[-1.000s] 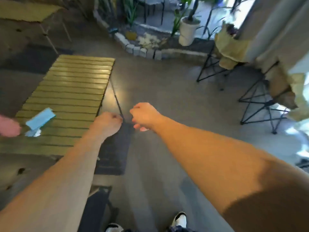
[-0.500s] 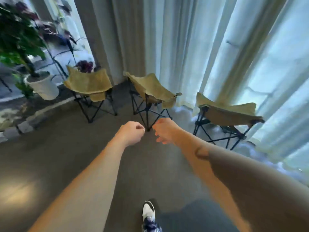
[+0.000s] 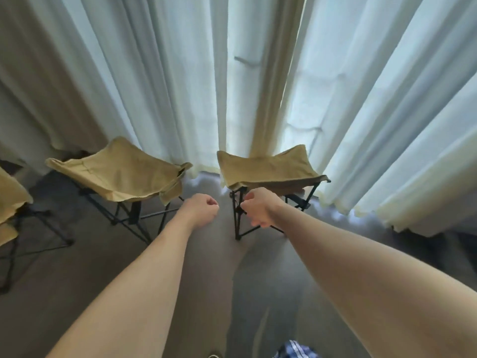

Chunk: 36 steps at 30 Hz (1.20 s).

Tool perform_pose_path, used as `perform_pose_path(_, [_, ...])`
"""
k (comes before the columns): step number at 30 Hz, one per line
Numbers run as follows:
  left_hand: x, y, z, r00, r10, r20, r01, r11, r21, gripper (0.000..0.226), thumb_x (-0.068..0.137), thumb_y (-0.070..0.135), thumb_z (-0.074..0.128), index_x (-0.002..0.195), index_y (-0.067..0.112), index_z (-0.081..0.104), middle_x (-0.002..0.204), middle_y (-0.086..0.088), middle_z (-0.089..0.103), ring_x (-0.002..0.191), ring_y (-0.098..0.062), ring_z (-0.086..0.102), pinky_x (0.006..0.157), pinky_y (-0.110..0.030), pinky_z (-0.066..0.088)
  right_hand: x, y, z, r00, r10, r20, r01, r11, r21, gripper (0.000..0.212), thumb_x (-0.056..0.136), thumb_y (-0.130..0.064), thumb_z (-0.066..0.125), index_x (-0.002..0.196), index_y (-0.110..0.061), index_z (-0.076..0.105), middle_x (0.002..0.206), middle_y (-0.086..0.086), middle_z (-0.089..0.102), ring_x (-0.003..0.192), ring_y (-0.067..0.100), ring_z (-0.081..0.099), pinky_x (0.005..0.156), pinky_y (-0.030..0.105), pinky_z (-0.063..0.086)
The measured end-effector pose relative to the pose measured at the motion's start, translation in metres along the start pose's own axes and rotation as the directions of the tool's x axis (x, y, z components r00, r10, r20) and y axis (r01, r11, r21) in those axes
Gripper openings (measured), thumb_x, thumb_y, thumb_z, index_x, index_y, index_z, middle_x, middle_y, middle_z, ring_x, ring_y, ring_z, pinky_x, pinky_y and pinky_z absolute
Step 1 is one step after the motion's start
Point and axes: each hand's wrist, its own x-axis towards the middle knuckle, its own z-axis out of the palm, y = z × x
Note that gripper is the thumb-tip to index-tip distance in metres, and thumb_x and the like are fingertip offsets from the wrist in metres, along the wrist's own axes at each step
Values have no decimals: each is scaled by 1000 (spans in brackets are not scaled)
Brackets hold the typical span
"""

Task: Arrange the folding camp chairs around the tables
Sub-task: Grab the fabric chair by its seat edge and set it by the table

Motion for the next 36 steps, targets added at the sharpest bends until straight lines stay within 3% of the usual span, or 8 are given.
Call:
perform_pose_path(4, [71, 41, 20, 995, 13, 97, -20, 998, 65, 24, 88, 26, 50, 101, 21, 69, 104, -4, 69, 98, -26, 65, 90, -44, 55, 52, 36, -44, 991, 99, -91, -100, 995, -17, 23, 83, -16, 49, 97, -6, 65, 82, 11, 63, 62, 25, 57, 51, 25, 45])
perform_pose_path(8, [149, 72, 60, 993, -16, 116, -6, 983, 184, 20, 92, 24, 50, 107, 21, 64, 116, -3, 63, 109, -26, 57, 91, -34, 48, 115, 81, -98, 979, 155, -132, -166, 983, -73, 13, 80, -15, 47, 83, -7, 56, 82, 12, 59, 68, 27, 55, 54, 25, 44])
perform_pose_path(13, [233, 115, 114, 982, -131, 139, 82, 946, 314, 14, 89, 24, 51, 100, 21, 59, 106, -5, 59, 92, -26, 50, 77, -30, 40, 196, 141, -162, 959, 227, -170, -251, 959, -131, 25, 82, -14, 45, 104, -11, 56, 107, 12, 59, 89, 29, 53, 73, 32, 47])
perform_pose_path(15, [263, 133, 131, 969, -214, 124, 168, 937, 305, 28, 88, 25, 52, 115, 20, 59, 117, -9, 59, 101, -29, 53, 82, -31, 43, 226, 160, -186, 952, 274, -134, -292, 945, -144, 37, 81, -16, 45, 117, -13, 52, 116, 12, 57, 100, 31, 54, 86, 37, 50])
perform_pose_path(17, [287, 144, 144, 955, -283, 88, 243, 917, 317, 40, 88, 27, 53, 128, 21, 54, 127, -10, 56, 112, -32, 53, 95, -38, 46, 252, 175, -205, 944, 310, -112, -327, 925, -195, 35, 80, -19, 46, 115, -15, 49, 122, 12, 56, 109, 34, 53, 92, 41, 49])
perform_pose_path(26, [374, 114, 185, 870, -492, -25, 427, 727, 537, 55, 86, 29, 55, 139, 25, 41, 138, -12, 46, 129, -36, 38, 102, -49, 35, 351, 218, -216, 921, 381, -85, -374, 799, -471, 38, 87, -22, 53, 124, -14, 45, 140, 18, 36, 129, 42, 33, 103, 48, 36])
perform_pose_path(31, [411, 75, 194, 837, -546, 44, 403, 669, 624, 46, 88, 26, 50, 134, 22, 50, 127, -14, 54, 122, -36, 43, 98, -46, 36, 397, 249, -206, 894, 444, -61, -393, 713, -581, 45, 89, -26, 50, 131, -15, 43, 148, 24, 26, 132, 46, 28, 105, 49, 33])
perform_pose_path(36, [424, 44, 204, 869, -495, 29, 339, 637, 692, 45, 91, 21, 52, 136, 25, 49, 122, -15, 53, 117, -37, 42, 93, -47, 44, 429, 267, -202, 863, 505, -26, -382, 618, -687, 50, 89, -12, 47, 138, -12, 43, 153, 28, 11, 131, 48, 31, 104, 50, 36])
